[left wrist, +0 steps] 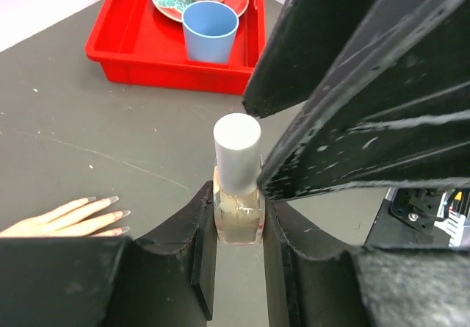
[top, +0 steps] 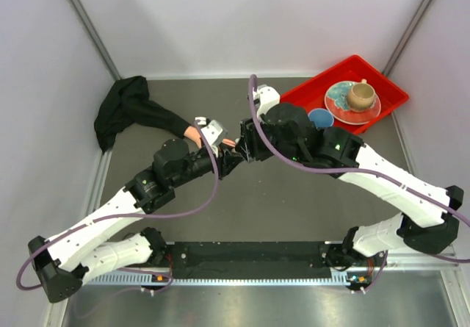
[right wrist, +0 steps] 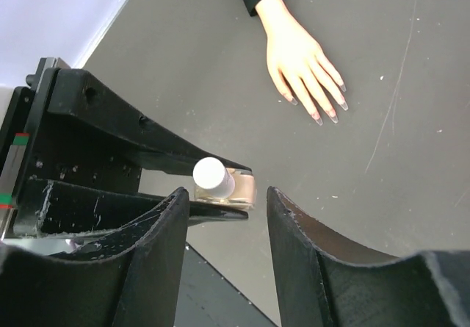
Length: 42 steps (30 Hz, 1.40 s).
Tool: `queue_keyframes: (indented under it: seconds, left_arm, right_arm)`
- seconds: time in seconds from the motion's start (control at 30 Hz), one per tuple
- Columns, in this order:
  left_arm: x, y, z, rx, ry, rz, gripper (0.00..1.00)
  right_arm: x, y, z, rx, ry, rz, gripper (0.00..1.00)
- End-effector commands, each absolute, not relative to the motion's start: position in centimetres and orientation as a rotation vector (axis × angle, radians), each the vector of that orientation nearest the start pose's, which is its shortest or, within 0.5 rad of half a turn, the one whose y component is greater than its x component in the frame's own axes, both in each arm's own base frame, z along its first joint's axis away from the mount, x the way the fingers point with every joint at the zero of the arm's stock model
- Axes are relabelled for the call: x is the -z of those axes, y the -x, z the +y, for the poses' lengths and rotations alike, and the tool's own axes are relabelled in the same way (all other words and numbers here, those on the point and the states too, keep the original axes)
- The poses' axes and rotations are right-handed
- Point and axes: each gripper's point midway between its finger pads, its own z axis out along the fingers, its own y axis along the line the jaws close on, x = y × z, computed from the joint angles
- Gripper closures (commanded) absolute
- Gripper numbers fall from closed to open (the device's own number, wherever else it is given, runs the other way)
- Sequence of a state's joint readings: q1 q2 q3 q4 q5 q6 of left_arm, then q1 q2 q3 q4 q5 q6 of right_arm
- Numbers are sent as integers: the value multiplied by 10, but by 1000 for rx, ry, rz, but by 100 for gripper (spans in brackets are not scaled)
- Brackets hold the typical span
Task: Paint the nails
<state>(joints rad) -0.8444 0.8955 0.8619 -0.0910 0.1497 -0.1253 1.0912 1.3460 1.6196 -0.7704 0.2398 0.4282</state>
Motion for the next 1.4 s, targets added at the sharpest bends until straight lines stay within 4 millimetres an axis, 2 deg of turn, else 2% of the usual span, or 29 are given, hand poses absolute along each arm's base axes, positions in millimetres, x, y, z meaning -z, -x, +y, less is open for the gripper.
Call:
queue_keyframes:
  seconds: [0.0, 0.27, 0.37, 0.4, 0.47, 0.53, 0.57, 0.63, 0.67, 0.7, 0.73, 0.77, 0.8, 0.87, 0.97, 1.03, 1.1, 1.13, 1.17, 1.2, 1.23, 1.27, 1.3, 1.33, 1.37]
  left_arm:
    - [-320, -201, -280, 897, -687, 1557, 100]
    - [-329, -199, -281, 942, -649, 1547, 100]
    - [-325, -200, -283, 949, -642, 1567, 100]
    - [-324, -200, -284, 954, -640, 1572, 100]
    - [-326, -195, -286, 987, -651, 1571, 100]
    - [-331, -185, -289, 1026, -706, 1543, 100]
    - [-333, -168, -295, 1094, -802, 1505, 100]
    - [-343, -137, -295, 1174, -962, 1398, 100]
    - [-348, -101, -295, 1309, -1123, 1293, 100]
    - [-363, -81, -289, 1363, -1180, 1175, 100]
    - [-370, -65, -286, 1437, -1220, 1123, 100]
    - [-376, -49, -281, 1500, -1274, 1068, 100]
    - [-381, -34, -278, 1571, -1346, 1012, 100]
    - [-390, -23, -275, 1653, -1395, 1008, 100]
    - [-394, -25, -277, 1649, -1400, 997, 100]
    - [-393, -35, -281, 1589, -1351, 1025, 100]
    - [-394, -44, -281, 1526, -1312, 1047, 100]
    - [-392, -59, -284, 1450, -1254, 1088, 100]
    - [-388, -66, -283, 1411, -1226, 1126, 100]
    - [-387, -75, -284, 1353, -1204, 1143, 100]
    - [-385, -99, -284, 1250, -1101, 1211, 100]
    - [-377, -112, -283, 1191, -1063, 1275, 100]
    - [-373, -126, -281, 1121, -1014, 1309, 100]
    - [-369, -147, -276, 1029, -927, 1365, 100]
    - [-362, -156, -274, 986, -899, 1398, 100]
  right_arm:
    - [-364, -203, 336, -696, 533, 1985, 54]
    - [-358, -207, 346, -697, 547, 1988, 68]
    - [-358, -207, 350, -685, 566, 1980, 74]
    - [-357, -207, 350, -679, 577, 1976, 78]
    - [-353, -203, 351, -661, 636, 1974, 100]
    - [-351, -196, 349, -662, 723, 1963, 100]
    - [-350, -189, 349, -680, 777, 1950, 100]
    - [-352, -153, 353, -839, 1036, 1831, 100]
    - [-361, -133, 356, -939, 1141, 1739, 100]
    - [-368, -95, 358, -1128, 1314, 1625, 100]
    - [-361, -81, 355, -1178, 1385, 1568, 100]
    - [-379, -67, 345, -1243, 1389, 1462, 100]
    - [-388, -55, 344, -1311, 1415, 1376, 100]
    - [-386, -47, 343, -1351, 1452, 1367, 100]
    - [-387, -43, 345, -1359, 1509, 1338, 100]
    - [-388, -48, 349, -1346, 1481, 1353, 100]
    - [-390, -60, 350, -1298, 1416, 1397, 100]
    - [-390, -65, 351, -1286, 1373, 1440, 100]
    - [-392, -72, 352, -1260, 1330, 1469, 100]
    - [-395, -90, 352, -1196, 1210, 1550, 91]
    - [-392, -99, 351, -1154, 1156, 1607, 81]
    - [-391, -109, 350, -1114, 1092, 1659, 72]
    - [-394, -130, 344, -1034, 945, 1738, 61]
    - [-386, -139, 341, -980, 881, 1809, 57]
    - [-383, -147, 337, -943, 811, 1854, 55]
